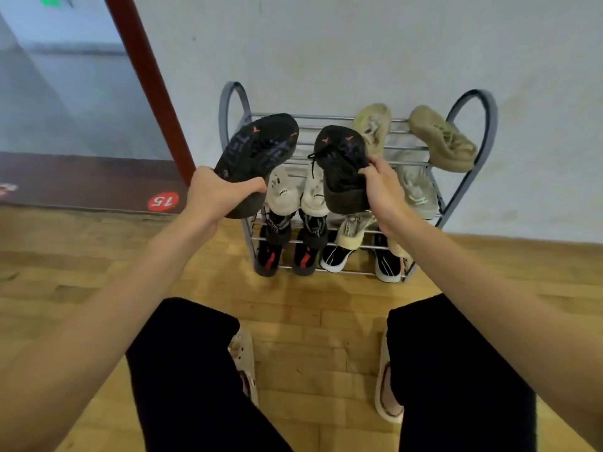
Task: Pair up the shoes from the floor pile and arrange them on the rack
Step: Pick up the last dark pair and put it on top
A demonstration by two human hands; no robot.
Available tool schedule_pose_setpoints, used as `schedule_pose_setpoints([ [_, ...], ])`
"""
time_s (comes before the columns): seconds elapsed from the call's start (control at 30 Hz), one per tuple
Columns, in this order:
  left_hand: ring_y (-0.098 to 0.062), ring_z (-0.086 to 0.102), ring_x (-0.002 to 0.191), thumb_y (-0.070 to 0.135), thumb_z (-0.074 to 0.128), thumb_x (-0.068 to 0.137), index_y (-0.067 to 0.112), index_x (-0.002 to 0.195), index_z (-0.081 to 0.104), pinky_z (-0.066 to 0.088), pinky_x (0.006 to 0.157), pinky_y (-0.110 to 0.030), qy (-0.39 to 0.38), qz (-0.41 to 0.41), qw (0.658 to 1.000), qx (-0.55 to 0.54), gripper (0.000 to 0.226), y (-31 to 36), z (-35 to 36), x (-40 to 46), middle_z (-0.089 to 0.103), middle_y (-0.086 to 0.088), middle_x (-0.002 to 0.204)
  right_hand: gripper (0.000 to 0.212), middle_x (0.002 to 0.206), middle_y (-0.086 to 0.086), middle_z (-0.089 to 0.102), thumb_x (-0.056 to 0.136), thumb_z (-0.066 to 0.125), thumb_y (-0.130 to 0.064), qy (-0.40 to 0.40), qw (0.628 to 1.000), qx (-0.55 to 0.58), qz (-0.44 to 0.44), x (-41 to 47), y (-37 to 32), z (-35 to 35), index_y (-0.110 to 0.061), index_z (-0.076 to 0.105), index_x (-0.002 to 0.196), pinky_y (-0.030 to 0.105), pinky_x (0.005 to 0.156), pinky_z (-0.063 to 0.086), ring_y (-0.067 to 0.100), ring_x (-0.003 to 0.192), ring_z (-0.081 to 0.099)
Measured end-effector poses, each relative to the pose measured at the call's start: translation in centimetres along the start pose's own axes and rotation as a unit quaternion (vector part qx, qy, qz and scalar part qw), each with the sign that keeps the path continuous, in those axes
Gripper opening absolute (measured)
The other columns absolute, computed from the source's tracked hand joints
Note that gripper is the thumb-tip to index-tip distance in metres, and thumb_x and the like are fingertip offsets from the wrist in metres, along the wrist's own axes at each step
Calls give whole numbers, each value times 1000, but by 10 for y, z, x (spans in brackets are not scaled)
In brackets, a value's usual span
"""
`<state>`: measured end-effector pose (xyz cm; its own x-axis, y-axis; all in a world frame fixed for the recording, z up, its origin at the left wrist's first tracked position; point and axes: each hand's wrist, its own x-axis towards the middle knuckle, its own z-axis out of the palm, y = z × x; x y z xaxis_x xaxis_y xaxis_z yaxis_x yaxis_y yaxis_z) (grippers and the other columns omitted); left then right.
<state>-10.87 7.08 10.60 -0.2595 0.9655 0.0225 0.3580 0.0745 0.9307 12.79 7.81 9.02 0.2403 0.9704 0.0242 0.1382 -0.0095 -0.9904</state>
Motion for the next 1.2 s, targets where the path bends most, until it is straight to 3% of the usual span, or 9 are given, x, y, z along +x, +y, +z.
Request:
schedule_pose_setpoints([
  [0.2,-14,64,83,27,87,58,19,78,59,58,71,-32,12,-24,999,-28,35,18,20,73,66,-1,88,37,118,10,60,96,35,-8,-21,999,34,3,77,-23,35,-13,52,128,25,73,50,19,102,59],
  [0.3,-11,60,77,27,85,62,19,73,55,52,61,-24,24,-10,1000,-10,33,23,36,107,60,4,79,35,116,11,59,96,34,-8,-23,999,31,0,114,-22,54,-11,52,125,20,63,48,13,91,58],
  [0.37,-14,60,79,26,84,64,14,76,57,53,62,-27,32,-5,999,-8,31,22,48,129,60,2,77,38,117,9,56,97,33,-9,-14,999,33,8,138,-17,69,-10,46,133,14,58,46,11,90,57],
  [0.53,-7,59,72,30,83,64,16,79,59,47,54,-20,51,9,998,-26,31,15,69,179,61,5,75,42,112,3,51,98,33,-11,2,1000,28,1,180,-1,97,-13,40,139,7,56,39,-3,82,50],
  [0.67,-15,61,87,34,82,64,12,93,60,55,67,-26,37,11,999,-26,43,5,77,207,63,-1,86,42,119,4,51,99,32,-13,-24,998,55,-10,192,14,111,-14,36,141,12,67,44,8,100,55],
  [0.77,-18,62,89,32,82,66,20,78,54,57,77,-33,17,3,1000,-21,33,-4,80,218,61,2,82,41,120,5,49,101,30,-14,-28,997,65,17,198,21,118,-14,33,141,19,76,46,14,106,51],
  [0.93,-18,61,88,30,77,73,22,70,52,48,61,-22,-13,-7,1000,2,26,-15,80,216,59,3,78,39,124,0,49,102,30,-26,-80,996,-40,0,196,26,115,-14,38,138,31,96,41,14,114,48],
  [1.07,-20,61,101,27,76,74,19,92,56,54,79,-30,-37,10,999,-2,28,-22,72,208,62,-1,95,53,134,9,52,94,42,-52,-115,983,-144,-14,187,30,107,-16,44,133,45,108,36,26,128,44],
  [1.2,-22,56,117,13,83,67,17,130,47,49,98,-43,-106,104,988,31,72,-30,56,200,60,-3,122,70,137,7,48,81,65,-54,-118,966,-211,-91,176,24,99,-18,41,136,29,103,35,23,130,40],
])
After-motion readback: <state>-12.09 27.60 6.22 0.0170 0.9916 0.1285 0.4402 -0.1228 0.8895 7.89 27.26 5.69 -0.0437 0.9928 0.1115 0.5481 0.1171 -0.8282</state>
